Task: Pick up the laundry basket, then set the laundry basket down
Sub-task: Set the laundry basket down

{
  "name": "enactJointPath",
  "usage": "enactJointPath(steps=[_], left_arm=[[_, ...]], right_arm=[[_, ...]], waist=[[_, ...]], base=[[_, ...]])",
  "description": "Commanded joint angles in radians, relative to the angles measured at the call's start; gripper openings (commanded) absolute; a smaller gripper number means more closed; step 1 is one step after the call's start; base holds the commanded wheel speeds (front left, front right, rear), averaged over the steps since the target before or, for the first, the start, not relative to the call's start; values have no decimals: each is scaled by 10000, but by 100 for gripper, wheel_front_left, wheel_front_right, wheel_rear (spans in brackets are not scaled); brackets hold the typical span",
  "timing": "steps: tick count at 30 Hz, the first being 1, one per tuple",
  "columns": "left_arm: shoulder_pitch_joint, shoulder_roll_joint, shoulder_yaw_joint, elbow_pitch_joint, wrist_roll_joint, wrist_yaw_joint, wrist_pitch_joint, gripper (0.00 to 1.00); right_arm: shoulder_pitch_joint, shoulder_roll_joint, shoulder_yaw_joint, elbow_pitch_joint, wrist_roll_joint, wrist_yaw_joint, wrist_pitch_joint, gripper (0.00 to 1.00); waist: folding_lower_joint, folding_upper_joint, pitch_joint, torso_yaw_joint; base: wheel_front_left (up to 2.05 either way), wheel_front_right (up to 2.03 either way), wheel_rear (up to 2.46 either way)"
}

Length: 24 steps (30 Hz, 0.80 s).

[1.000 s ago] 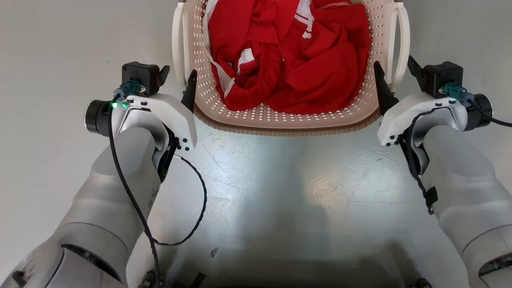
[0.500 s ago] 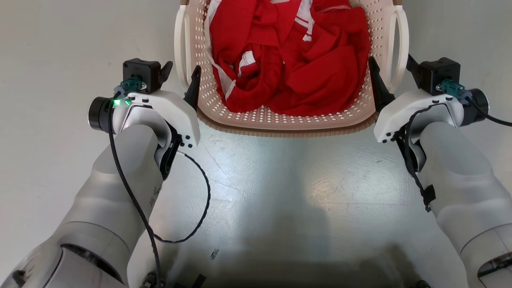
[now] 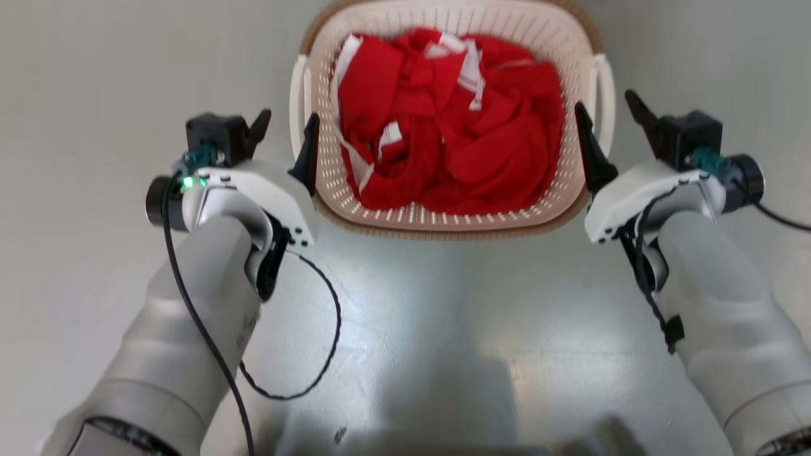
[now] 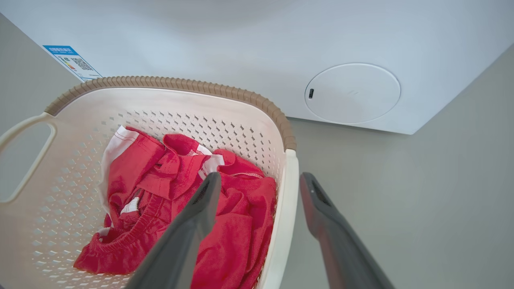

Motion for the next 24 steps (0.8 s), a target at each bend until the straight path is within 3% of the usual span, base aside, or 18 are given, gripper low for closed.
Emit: enactJointPath(steps=[1,11,24], left_arm=[[348,369,250,-176,90,112,-51,100],[2339,459,1807,-1720,987,301,-51,100],[5047,370,3662,-3260,2014,206,-51,100]], right_arm=[[588,193,81,-238,-143,-11,-122,100],[2447,193,-1033,-1888,-1093,-11,-122,100],[5072,193,-2029,-3431,-1627,-11,-122,100]], waist=[[0,0,-420,-38],[0,0,-2454,-106],[0,0,-5036,-69]], base=[[0,0,0],[0,0,0],[0,0,0]])
